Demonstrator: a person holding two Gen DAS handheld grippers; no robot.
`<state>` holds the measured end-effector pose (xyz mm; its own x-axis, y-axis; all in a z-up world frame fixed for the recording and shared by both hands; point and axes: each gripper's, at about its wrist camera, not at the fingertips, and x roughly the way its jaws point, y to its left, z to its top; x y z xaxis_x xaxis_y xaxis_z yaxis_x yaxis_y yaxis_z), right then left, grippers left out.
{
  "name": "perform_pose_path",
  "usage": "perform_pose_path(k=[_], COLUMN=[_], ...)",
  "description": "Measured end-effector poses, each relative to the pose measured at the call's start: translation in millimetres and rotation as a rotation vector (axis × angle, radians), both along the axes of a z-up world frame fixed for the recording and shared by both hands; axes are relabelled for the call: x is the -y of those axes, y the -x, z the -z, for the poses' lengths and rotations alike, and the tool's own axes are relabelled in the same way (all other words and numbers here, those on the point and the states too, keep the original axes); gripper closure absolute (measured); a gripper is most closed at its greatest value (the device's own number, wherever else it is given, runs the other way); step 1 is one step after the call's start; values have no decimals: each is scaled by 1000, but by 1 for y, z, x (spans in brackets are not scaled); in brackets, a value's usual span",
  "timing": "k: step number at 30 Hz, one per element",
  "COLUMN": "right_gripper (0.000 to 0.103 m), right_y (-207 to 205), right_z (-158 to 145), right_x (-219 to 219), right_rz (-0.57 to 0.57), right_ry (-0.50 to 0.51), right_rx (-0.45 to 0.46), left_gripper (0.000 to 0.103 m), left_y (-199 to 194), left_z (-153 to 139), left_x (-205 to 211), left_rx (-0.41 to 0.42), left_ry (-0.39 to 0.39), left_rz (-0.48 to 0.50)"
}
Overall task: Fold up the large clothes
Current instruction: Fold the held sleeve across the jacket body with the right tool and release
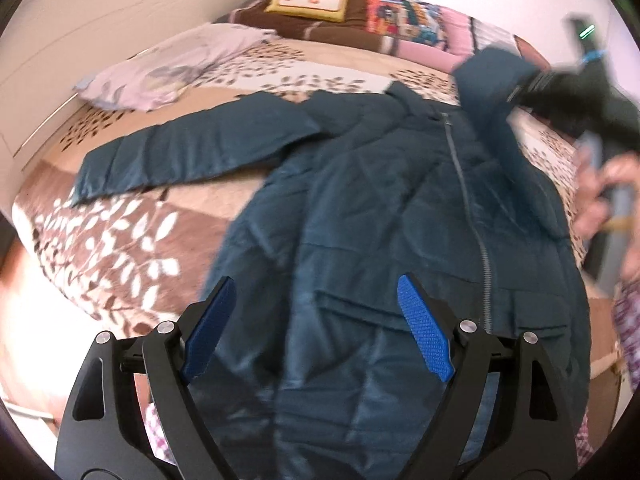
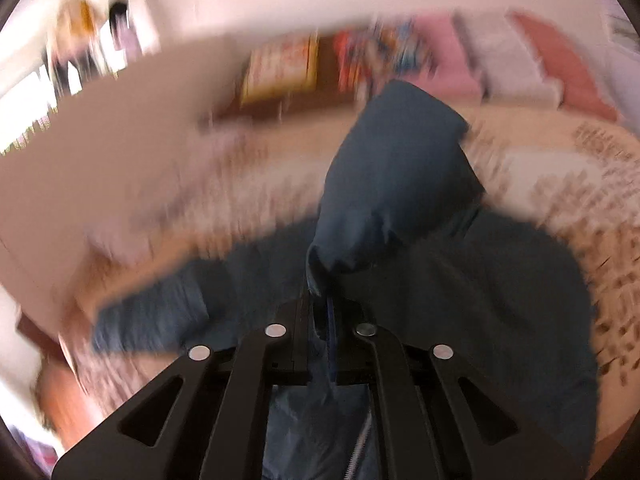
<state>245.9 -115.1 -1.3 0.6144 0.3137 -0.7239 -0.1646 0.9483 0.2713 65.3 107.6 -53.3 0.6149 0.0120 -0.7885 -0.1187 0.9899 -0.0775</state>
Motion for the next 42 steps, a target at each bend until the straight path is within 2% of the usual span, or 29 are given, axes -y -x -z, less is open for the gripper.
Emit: perform_pose_path(k=[1, 2, 3, 4, 5, 7, 12, 17, 20, 23, 28, 33, 38, 39, 42], right_gripper=[73, 65, 64, 61, 52, 43, 43, 61, 69, 70, 70, 70, 70, 70, 70], right_y=[-9, -11, -13, -11, -5, 7, 33, 68, 85, 97, 99, 79, 48, 43, 21], right_z=[23, 35, 46, 49, 44, 32, 16, 36, 49, 61, 75, 72, 61, 65, 88], right_x=[-8, -11, -10, -9, -13, 4, 39, 82, 118, 164, 211, 213, 190, 187, 174], right_rz=[-43, -59, -64, -63, -61, -53, -1, 93, 178, 292, 394, 366, 291, 285, 267], right_ry=[4, -3, -17, -25, -25, -38, -28, 26, -7, -68, -146, -218, -148, -128, -33], right_rx=[-95, -156, -212, -226, -220, -191, -111, -95, -104, -130, -160, -120, -73, -87, -214], left_gripper=[21, 21, 21, 21, 21, 21, 21, 21, 21, 21, 21, 21, 21, 21, 21], left_y=[1, 1, 2, 2, 2, 0, -17, -57, -85, -112, -149, -158, -147, -144, -136], left_z=[1, 1, 2, 2, 2, 3, -2, -13, -16, -14, -5, 4, 6, 6, 11], left_x=[-6, -11, -15, -19, -21, -23, -16, 1, 13, 25, 38, 41, 17, 9, -21], left_rx=[-1, 0, 3, 8, 11, 12, 29, 50, 56, 56, 28, 9, 12, 10, -10], left_ry=[0, 2, 1, -1, -2, -6, -3, 8, 2, -35, -57, -75, -82, -78, -74], left_rz=[-9, -15, -19, -24, -25, -25, 16, 69, 79, 78, 52, 32, -17, -30, -84])
